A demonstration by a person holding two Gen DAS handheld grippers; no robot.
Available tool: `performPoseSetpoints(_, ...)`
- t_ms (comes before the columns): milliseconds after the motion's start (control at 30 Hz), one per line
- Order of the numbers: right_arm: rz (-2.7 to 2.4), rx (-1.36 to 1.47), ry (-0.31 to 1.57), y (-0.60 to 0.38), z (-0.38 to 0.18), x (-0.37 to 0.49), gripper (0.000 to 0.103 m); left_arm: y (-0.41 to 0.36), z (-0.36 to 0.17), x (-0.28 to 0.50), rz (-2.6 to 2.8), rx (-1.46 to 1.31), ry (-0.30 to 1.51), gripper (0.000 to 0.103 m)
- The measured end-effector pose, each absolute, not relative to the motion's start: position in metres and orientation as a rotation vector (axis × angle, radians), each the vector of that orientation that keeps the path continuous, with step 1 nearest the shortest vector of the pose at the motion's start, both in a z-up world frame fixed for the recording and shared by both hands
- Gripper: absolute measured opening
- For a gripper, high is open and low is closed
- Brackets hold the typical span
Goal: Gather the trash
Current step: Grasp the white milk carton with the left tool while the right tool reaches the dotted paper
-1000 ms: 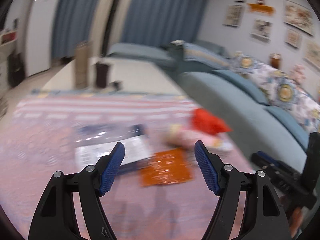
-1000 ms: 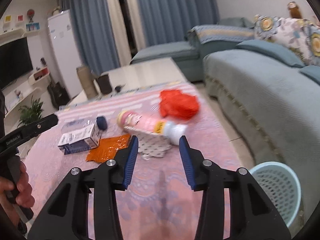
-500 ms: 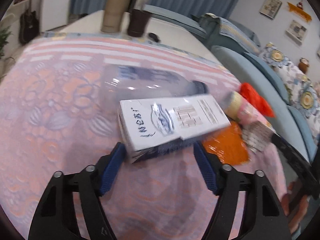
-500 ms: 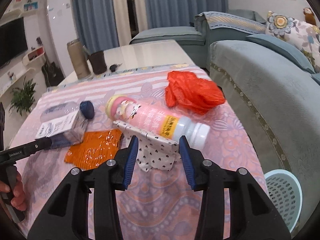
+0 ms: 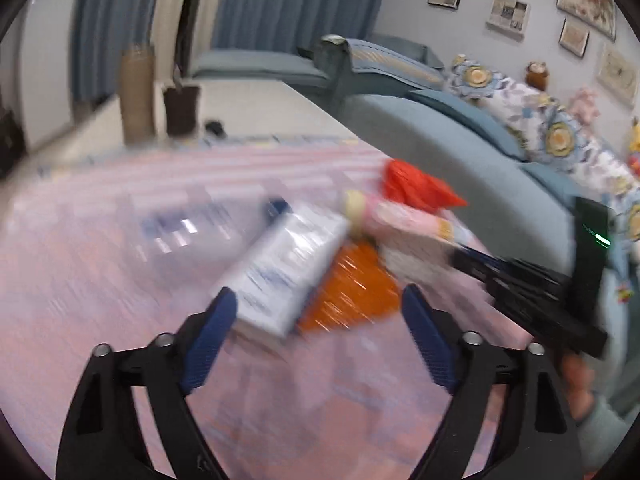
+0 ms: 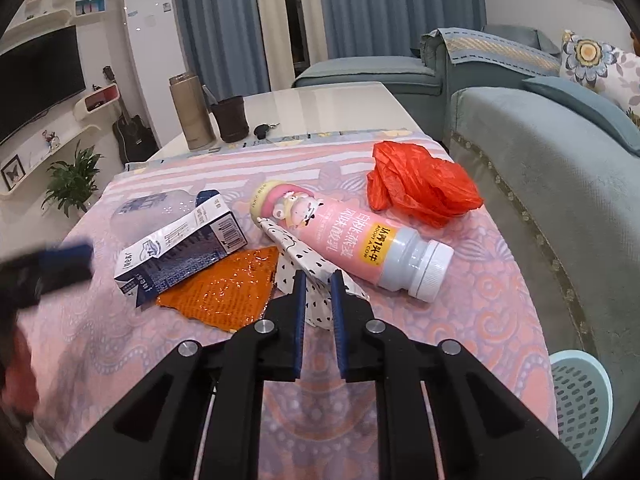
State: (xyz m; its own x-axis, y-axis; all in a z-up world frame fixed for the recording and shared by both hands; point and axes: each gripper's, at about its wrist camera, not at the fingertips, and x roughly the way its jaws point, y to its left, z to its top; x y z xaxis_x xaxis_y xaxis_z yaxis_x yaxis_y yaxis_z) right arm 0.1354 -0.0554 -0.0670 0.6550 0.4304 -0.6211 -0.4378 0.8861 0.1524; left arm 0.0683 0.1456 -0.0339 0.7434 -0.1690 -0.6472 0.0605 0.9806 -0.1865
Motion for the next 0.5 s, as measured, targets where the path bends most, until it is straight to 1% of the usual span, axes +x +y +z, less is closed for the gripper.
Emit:
performPoseSetpoints(67,0.502,-0.019,0.694,-0.054,-0.066,0.133,0.01,0.15,-0.042,0.096,-0.109,-0.094,0.784,0.088)
performPoseSetpoints(133,0.505,-0.024,0.687,-0.053,-0.066,0.131,0.01,0.148,-0.053,0.117,-0.102,-0.018,0.841,0.086)
performPoseSetpoints(167,0.507,-0.024,0.685,-0.053,-0.066,0.131,0.01,0.145,-0.058,0.124,-0.11,0.001,0.86,0.085)
performPoseSetpoints(200,0.508,-0.024,0.683,-0.053,-0.066,0.13,0.01,0.143,-0.062,0.131,-0.118,0.013,0.883,0.082)
performPoseSetpoints(267,0.51,-0.031,0.679,-0.052,-0.065,0.129,0.01,0.133,-0.066,0.14,-0.152,0.048,0.904,0.082)
performPoseSetpoints(333,0.514,-0.044,0.676,-0.049,-0.065,0.126,0.008,0.128,-0.074,0.149,-0.125,0.071,0.933,0.074)
performPoseSetpoints(367,0.516,-0.052,0.672,-0.048,-0.064,0.124,0.007,0.127,-0.077,0.15,-0.115,0.074,0.945,0.059)
performPoseSetpoints(500,0.534,-0.015,0.692,-0.052,-0.062,0.11,0.006,0.126,-0.074,0.135,-0.111,0.007,0.926,0.051)
